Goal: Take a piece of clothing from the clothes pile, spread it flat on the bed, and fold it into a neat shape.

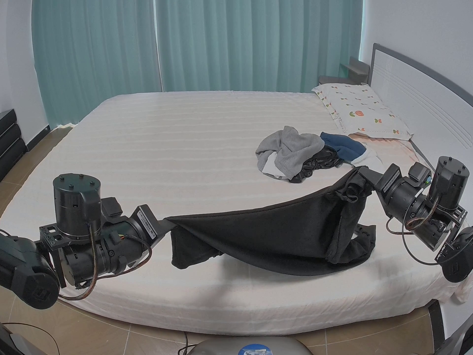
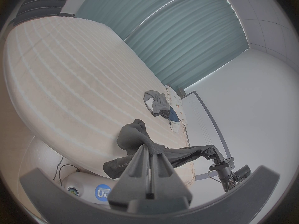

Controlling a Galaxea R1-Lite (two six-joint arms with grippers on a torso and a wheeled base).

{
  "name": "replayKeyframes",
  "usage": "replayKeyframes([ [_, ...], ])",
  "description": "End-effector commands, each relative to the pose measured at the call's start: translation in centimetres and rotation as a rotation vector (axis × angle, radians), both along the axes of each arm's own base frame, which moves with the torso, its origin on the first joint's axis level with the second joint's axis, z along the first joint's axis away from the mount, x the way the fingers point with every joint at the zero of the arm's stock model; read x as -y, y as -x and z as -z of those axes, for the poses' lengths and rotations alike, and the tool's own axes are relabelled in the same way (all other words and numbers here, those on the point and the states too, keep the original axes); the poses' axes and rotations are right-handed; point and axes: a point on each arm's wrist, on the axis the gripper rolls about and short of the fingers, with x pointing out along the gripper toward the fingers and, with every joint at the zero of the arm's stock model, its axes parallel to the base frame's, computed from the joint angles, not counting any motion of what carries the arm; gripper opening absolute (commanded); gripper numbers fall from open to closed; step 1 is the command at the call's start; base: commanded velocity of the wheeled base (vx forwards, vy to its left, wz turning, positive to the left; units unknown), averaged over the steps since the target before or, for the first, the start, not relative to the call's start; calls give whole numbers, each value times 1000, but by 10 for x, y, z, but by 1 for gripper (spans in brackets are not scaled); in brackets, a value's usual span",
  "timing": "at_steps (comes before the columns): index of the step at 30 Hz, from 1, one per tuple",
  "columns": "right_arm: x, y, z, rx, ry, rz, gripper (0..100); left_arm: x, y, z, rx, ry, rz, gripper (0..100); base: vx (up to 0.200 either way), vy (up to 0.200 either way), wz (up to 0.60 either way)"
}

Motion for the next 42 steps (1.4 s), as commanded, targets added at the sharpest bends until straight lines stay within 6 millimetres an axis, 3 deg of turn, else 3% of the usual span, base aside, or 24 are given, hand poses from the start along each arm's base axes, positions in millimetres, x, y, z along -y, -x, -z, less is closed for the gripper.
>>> replayKeyframes([
  [1,0,4,-5,17,-7,-7,0,0,1,-1,3,2,0,0,0,200,0],
  [37,-1,6,-7,23,-10,-27,0,0,2,-2,6,6,10,0,0,200,0],
  [42,-1,7,-6,20,-9,-35,0,0,1,-2,6,4,5,0,0,0,0],
])
